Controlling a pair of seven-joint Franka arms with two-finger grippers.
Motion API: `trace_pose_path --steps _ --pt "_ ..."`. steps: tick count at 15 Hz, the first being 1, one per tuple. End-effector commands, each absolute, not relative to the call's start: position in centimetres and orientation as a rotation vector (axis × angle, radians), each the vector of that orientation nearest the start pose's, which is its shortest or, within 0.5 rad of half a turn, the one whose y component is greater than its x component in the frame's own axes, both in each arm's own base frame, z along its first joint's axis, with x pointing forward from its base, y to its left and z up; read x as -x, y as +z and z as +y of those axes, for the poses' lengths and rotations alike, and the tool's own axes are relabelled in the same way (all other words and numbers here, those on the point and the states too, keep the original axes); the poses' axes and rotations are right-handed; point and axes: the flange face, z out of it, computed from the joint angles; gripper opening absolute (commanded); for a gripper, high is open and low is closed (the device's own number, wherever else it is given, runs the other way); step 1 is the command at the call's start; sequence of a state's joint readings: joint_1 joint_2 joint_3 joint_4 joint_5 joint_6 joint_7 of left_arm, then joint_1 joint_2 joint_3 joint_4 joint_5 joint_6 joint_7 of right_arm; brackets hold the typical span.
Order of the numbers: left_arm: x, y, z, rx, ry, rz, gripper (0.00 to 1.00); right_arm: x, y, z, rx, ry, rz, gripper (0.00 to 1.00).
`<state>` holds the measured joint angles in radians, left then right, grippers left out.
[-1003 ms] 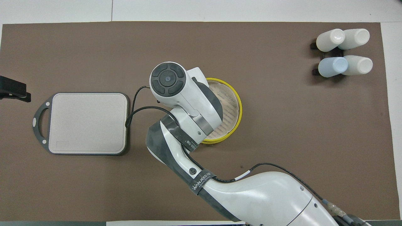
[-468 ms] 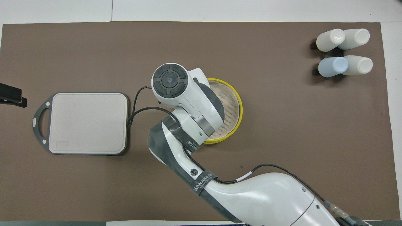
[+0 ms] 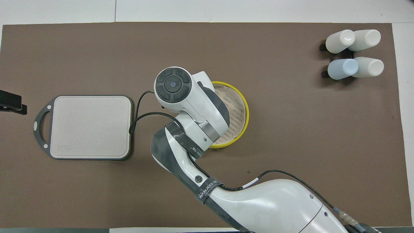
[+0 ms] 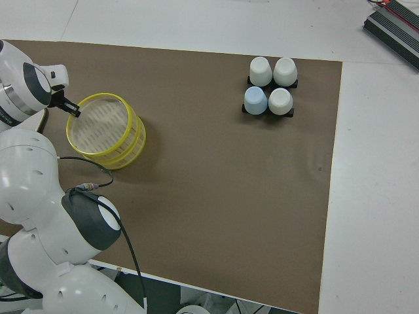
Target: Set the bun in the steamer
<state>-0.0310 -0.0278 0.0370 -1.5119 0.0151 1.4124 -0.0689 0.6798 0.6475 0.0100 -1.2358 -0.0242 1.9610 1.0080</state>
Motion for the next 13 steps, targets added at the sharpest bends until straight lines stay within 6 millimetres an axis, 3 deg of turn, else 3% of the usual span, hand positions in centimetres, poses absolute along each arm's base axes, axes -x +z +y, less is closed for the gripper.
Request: trace_pose_path --steps 1,5,10,13 --pt "-52.0 65.4 0.8 3.102 0.122 -0.118 1.0 -56.6 39.5 46.8 3.064 -0.086 0.465 0.0" --pt "-52.0 65.4 1.0 3.1 0.127 -0.126 1.0 -55.7 39.4 47.7 3.072 -0.08 0.442 0.0" --pt "-52.0 65.4 1.6 3.1 0.125 -0.135 1.0 -55.2 39.1 47.5 3.087 -0.073 0.437 0.0" --pt "-52.0 65.5 1.0 3.104 0.113 -0.113 1.0 -55.6 39.1 47.1 3.084 -0.077 0.437 0.0"
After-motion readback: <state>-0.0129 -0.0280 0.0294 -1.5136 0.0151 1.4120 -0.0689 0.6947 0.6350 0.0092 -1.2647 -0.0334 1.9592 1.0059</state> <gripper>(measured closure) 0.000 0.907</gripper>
